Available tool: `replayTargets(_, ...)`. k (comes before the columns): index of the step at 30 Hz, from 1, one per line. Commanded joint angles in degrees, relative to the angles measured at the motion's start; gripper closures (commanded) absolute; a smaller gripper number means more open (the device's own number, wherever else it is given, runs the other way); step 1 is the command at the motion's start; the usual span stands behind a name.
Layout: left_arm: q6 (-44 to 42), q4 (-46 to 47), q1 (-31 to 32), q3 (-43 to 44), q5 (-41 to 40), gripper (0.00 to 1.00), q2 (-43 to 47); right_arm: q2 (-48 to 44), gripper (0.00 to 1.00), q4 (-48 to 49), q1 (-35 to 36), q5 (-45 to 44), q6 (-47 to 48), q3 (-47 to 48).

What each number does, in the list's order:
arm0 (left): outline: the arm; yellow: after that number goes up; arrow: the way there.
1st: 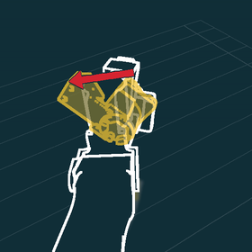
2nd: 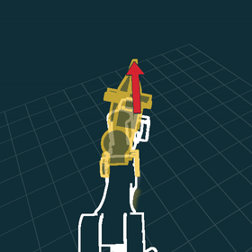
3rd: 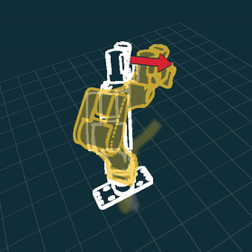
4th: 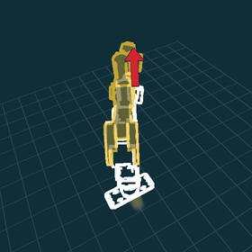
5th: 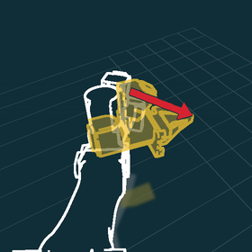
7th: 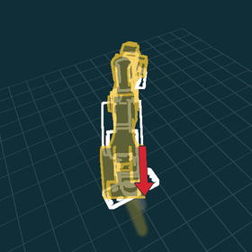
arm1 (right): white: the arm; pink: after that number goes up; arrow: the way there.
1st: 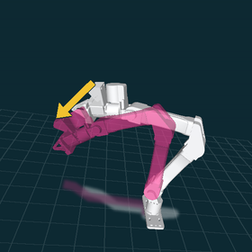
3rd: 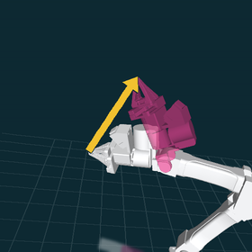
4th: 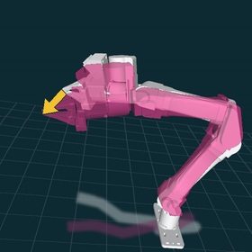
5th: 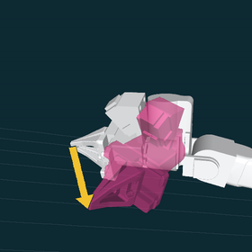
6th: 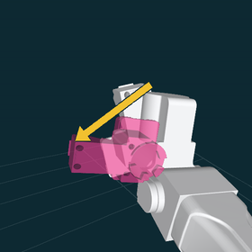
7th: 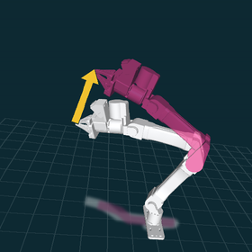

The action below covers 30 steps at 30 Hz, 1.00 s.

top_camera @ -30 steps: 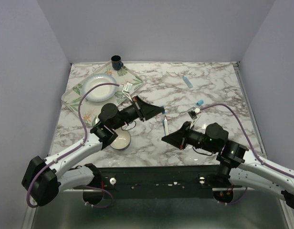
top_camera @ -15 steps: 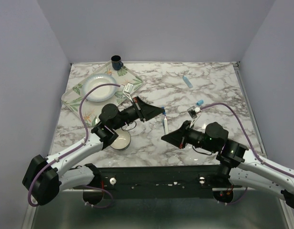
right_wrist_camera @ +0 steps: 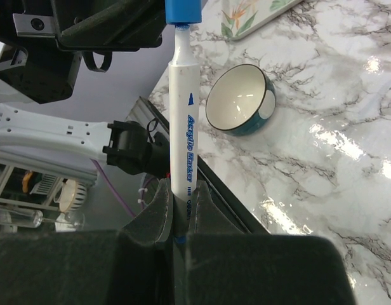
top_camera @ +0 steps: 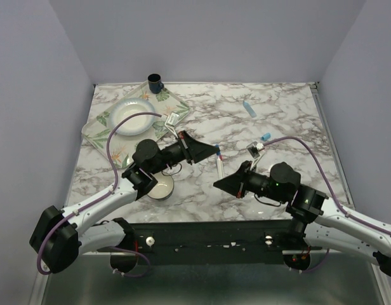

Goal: Insert the pens into the pen caps

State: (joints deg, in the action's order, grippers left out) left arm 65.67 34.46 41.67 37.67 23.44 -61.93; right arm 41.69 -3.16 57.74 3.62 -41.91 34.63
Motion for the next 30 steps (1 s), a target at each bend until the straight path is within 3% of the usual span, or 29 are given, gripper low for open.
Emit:
replayTargets(1,-3.9,-4.0,1.2,-0.1,1.1,1.0,1.0,0.0,0.99,-0.4,-0.1,-4.7,1.7,3.1)
replayTargets(14,-8.4,-11.8,3.6,3.6,0.6,1.0,1.5,4.1,0.99,-7.1,0.0,-12.6,6.8,8.9)
replayTargets(18,-10.0,-14.0,4.0,5.4,1.3,1.0,1.4,3.3,0.99,-4.5,0.0,-13.2,11.0,8.6)
replayTargets(22,-10.6,-15.0,4.0,7.0,1.4,0.62,2.8,2.8,0.99,-2.0,0.0,-7.6,16.0,9.0)
replayTargets(25,-11.4,-14.1,4.1,7.8,1.3,0.41,4.4,2.4,0.99,-1.2,-0.1,-4.3,17.3,9.0)
replayTargets(30,-14.2,-12.4,4.0,8.7,0.7,0.28,6.4,1.6,0.99,-0.4,0.0,0.0,16.5,8.4)
